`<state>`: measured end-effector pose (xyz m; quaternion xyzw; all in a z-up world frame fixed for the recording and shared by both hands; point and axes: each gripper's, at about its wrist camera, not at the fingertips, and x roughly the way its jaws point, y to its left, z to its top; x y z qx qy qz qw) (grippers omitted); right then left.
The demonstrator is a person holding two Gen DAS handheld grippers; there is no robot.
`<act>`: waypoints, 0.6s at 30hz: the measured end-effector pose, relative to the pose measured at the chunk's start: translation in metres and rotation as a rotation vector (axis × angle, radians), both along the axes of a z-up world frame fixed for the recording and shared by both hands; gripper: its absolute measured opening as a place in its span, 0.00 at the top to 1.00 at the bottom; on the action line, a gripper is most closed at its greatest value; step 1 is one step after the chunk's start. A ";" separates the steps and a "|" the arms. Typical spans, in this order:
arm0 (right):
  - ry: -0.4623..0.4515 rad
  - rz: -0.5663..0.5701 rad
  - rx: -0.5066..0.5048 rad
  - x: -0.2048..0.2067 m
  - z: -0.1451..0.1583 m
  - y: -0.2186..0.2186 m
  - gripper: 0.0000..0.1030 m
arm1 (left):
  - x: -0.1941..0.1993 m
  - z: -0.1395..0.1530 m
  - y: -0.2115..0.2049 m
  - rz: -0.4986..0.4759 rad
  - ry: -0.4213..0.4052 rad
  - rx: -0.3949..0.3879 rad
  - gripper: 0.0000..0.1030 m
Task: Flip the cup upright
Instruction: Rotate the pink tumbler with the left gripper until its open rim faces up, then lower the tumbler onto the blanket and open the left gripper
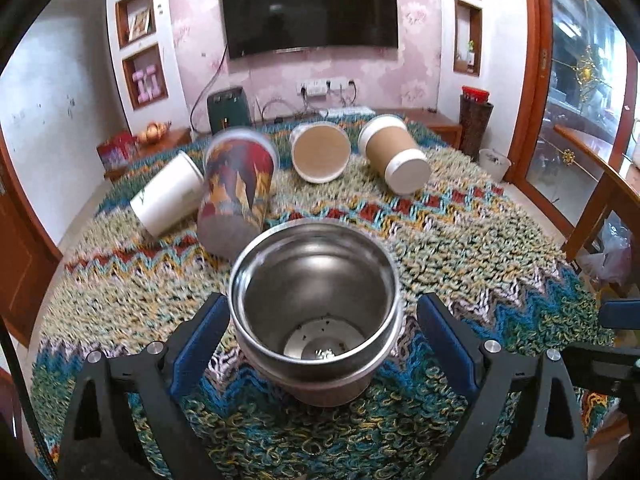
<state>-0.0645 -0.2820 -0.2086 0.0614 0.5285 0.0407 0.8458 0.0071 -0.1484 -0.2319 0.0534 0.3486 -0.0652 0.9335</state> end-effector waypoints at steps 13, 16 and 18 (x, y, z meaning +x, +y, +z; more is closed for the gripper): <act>-0.038 0.036 -0.008 -0.007 0.024 0.014 0.32 | -0.021 0.034 0.032 0.059 0.024 -0.011 0.07; -0.040 0.055 -0.006 -0.009 0.034 0.022 0.32 | -0.035 0.049 0.046 0.096 0.035 -0.015 0.07; -0.047 0.072 -0.006 -0.011 0.041 0.027 0.32 | -0.046 0.060 0.056 0.121 0.036 -0.017 0.07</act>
